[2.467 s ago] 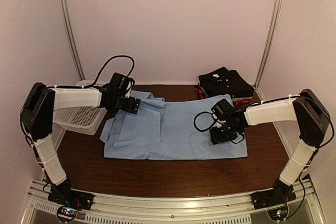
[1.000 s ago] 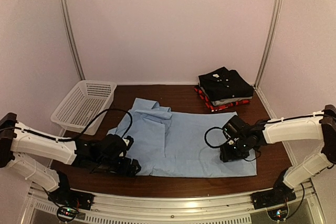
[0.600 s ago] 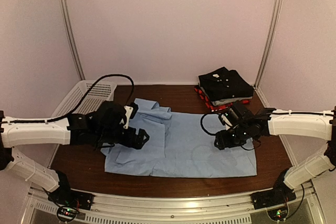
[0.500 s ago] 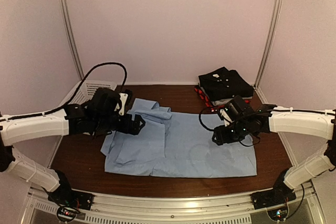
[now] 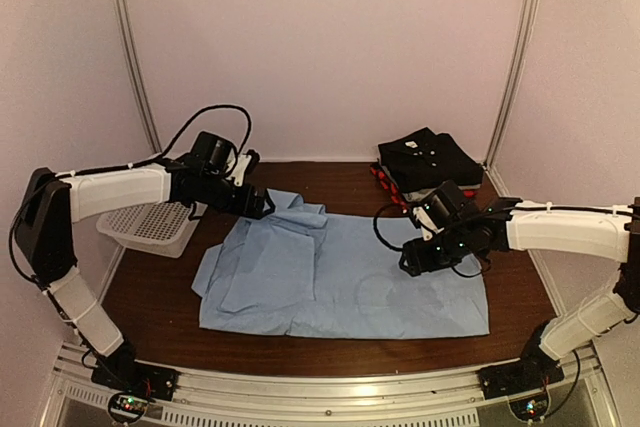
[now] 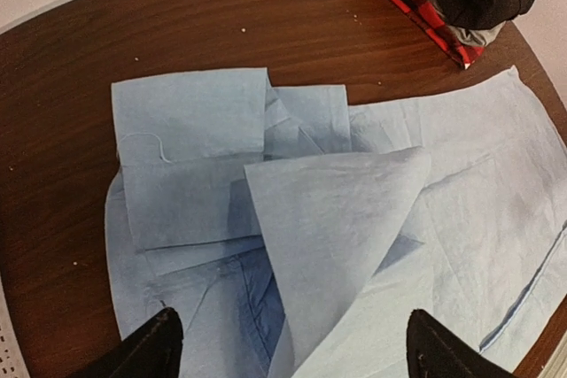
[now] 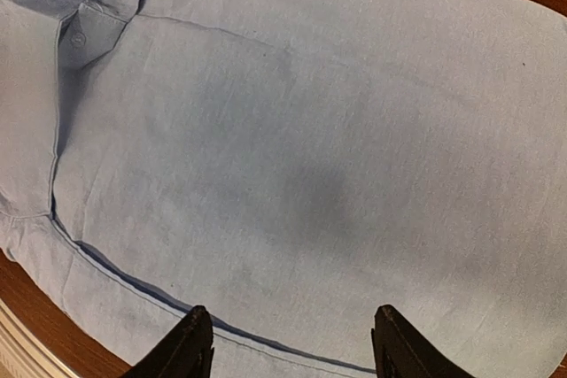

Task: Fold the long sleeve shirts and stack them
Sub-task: Pick up the sleeve from the 1/3-folded shirt.

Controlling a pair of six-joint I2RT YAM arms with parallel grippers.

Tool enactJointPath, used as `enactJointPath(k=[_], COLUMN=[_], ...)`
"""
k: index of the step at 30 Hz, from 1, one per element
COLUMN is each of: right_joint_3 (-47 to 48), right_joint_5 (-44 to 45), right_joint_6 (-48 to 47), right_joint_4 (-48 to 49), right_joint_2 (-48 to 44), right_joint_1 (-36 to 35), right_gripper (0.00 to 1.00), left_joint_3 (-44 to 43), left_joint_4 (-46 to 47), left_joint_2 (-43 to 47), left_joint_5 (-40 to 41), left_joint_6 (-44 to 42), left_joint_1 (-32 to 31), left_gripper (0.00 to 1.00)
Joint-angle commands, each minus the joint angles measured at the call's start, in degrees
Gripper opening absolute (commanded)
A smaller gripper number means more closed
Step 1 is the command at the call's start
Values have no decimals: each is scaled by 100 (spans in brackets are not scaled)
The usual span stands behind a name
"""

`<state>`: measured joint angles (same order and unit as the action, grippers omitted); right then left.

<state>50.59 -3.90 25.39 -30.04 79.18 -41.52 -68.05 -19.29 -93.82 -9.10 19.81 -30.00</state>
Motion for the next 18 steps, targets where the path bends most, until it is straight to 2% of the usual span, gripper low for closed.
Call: enactJointPath(k=[1, 7, 11, 14, 18], right_joint_3=[-172, -264, -198, -111, 30], right_joint_5=[-41, 38, 140, 196, 218], right_joint_6=[-26, 1, 21, 39, 50], right_joint_4=[180, 185, 137, 103, 29], right_joint_2=[-49, -74, -148, -217, -163], right_joint_1=[-32, -39, -29, -9, 51], right_gripper=[63, 63, 63, 63, 63], left_joint_3=[-370, -708, -711, -349, 388], left_joint_4=[-89, -37, 198, 575, 897], left_joint_2=[-408, -886, -894, -497, 276], left_joint_5=[-962, -1632, -2197, -2057, -1309], left_joint_6=[-250, -234, -443, -671, -1104], left_joint_1=[241, 267, 195, -131, -1009], left_gripper=[79, 49, 21, 8, 1])
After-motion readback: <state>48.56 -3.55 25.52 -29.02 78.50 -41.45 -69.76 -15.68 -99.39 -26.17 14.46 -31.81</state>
